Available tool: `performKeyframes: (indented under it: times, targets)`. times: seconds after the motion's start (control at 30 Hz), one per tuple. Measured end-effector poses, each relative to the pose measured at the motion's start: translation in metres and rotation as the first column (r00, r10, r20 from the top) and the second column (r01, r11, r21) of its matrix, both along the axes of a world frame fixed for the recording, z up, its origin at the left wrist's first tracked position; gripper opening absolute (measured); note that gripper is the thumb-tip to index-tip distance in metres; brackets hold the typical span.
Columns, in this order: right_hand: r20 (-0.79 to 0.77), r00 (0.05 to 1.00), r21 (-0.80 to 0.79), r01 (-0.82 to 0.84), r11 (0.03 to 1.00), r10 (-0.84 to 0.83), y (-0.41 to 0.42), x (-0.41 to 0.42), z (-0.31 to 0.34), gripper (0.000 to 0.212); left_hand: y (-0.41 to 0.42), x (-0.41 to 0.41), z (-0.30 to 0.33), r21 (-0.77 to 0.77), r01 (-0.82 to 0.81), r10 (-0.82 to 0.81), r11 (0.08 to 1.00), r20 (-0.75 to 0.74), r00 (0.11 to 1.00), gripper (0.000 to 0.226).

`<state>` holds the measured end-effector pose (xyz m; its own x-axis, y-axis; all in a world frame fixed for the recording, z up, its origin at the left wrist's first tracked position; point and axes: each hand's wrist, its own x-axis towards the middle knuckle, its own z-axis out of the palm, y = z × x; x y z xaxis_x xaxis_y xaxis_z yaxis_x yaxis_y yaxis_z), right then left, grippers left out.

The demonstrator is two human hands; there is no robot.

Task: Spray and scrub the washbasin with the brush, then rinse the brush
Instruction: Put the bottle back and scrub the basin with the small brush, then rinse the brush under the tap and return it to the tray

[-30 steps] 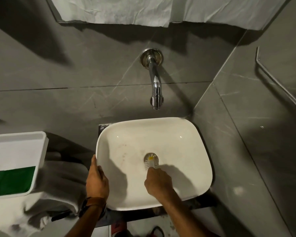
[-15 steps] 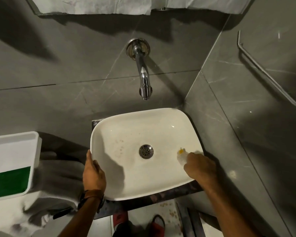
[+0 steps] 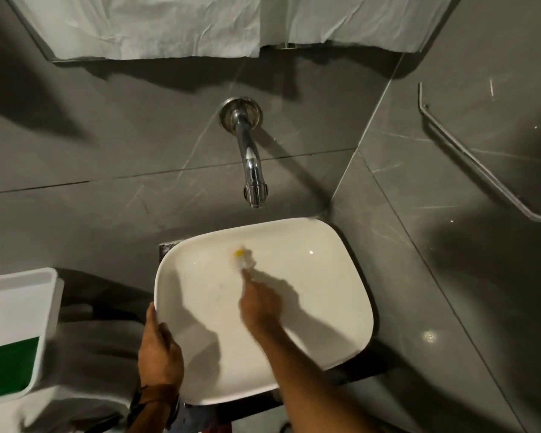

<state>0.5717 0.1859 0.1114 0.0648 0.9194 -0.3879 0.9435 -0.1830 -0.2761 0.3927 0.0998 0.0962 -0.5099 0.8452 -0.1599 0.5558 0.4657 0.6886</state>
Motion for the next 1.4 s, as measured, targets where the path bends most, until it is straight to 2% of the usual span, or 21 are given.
performKeyframes:
  times: [0.07,0.13,0.2,0.27,0.33,0.43,0.5,0.57,0.63,0.7,0.8,0.87,0.9,0.97,1.03,1.1,1.17,1.23,1.3,1.4]
  targets:
    - [0.050,0.953,0.105,0.291,0.951,-0.297,0.004,0.047,-0.004,0.055,0.000,0.000,0.000,-0.001,-0.002,0.002,1.000,-0.007,1.000,0.050]
    - [0.040,0.859,0.253,0.485,0.837,-0.510,-0.008,0.084,-0.006,0.057,0.000,0.000,0.000,0.002,-0.008,0.008,1.000,-0.001,1.000,0.050]
    - [-0.058,0.811,0.232,0.577,0.783,-0.582,-0.016,0.092,-0.009,0.059,0.000,0.001,0.000,-0.001,-0.012,0.012,1.000,0.005,1.000,0.050]
    - [-0.180,0.768,0.117,0.637,0.762,-0.614,-0.012,0.071,-0.017,0.059,0.000,0.000,0.000,-0.005,-0.018,0.018,1.000,0.007,1.000,0.051]
    - [-0.259,0.784,-0.018,0.580,0.814,-0.564,-0.002,0.032,-0.021,0.059,0.000,0.001,0.002,-0.013,-0.026,0.026,1.000,0.007,1.000,0.051]
    - [-0.383,0.885,-0.154,0.220,0.963,-0.264,-0.003,-0.045,-0.009,0.052,-0.001,0.002,0.005,-0.007,-0.026,0.027,1.000,0.027,0.999,0.051]
    - [-0.419,0.906,-0.190,-0.022,0.982,-0.061,-0.023,-0.080,0.002,0.051,-0.001,0.003,0.006,0.000,-0.019,0.019,1.000,0.041,0.999,0.050]
    - [-0.334,0.937,-0.116,-0.149,0.982,0.103,-0.041,-0.083,0.008,0.054,-0.002,0.004,0.006,0.018,-0.016,0.015,1.000,0.042,0.999,0.050]
    - [-0.177,0.968,-0.035,-0.188,0.982,0.179,-0.050,-0.051,0.005,0.054,-0.002,0.004,0.005,0.017,-0.020,0.019,1.000,0.036,0.999,0.051]
    - [-0.020,0.995,0.003,-0.102,0.995,0.102,-0.048,-0.005,-0.001,0.050,-0.001,0.003,0.004,0.014,-0.018,0.018,1.000,0.037,0.999,0.052]
    - [0.194,0.966,0.097,0.156,0.983,-0.173,-0.045,0.067,0.007,0.043,-0.002,0.002,0.002,0.024,-0.018,0.017,1.000,0.049,0.999,0.052]
    - [0.262,0.931,0.157,0.220,0.963,-0.255,-0.051,0.096,0.012,0.042,-0.001,0.002,0.001,0.030,-0.019,0.018,0.999,0.039,0.999,0.053]
    - [0.251,0.936,0.137,0.219,0.966,-0.248,-0.055,0.102,0.013,0.042,-0.001,0.001,0.000,0.036,-0.016,0.015,0.999,0.033,0.999,0.053]
    - [0.131,0.972,0.008,0.197,0.980,-0.196,-0.068,0.095,0.016,0.043,-0.001,-0.002,-0.001,0.030,0.005,-0.006,1.000,0.039,0.999,0.054]
    - [-0.008,0.995,-0.168,0.094,0.981,-0.096,-0.081,0.073,0.023,0.045,-0.001,-0.002,-0.001,0.011,0.031,-0.032,0.999,0.045,0.998,0.055]
    - [-0.070,0.997,-0.287,-0.035,0.957,0.015,-0.088,0.058,0.035,0.046,0.000,-0.002,-0.001,0.000,0.057,-0.057,0.998,-0.041,0.998,0.054]
    - [-0.211,0.977,-0.410,-0.097,0.907,0.009,-0.086,0.055,0.047,0.049,0.005,-0.001,0.007,0.015,0.109,-0.103,0.994,-0.214,0.971,0.051]
    - [-0.351,0.934,-0.480,-0.116,0.869,-0.069,-0.082,0.061,0.058,0.037,0.016,0.007,0.024,0.095,0.217,-0.185,0.972,-0.267,0.946,0.045]
    - [-0.424,0.890,-0.431,-0.038,0.901,-0.166,-0.082,0.070,0.069,0.027,0.033,0.021,0.055,0.211,0.287,-0.261,0.935,-0.142,0.955,0.038]
    - [-0.473,0.830,-0.322,0.150,0.935,-0.297,-0.080,0.078,0.082,0.022,0.067,0.051,0.109,0.354,0.289,-0.329,0.890,0.059,0.942,0.027]
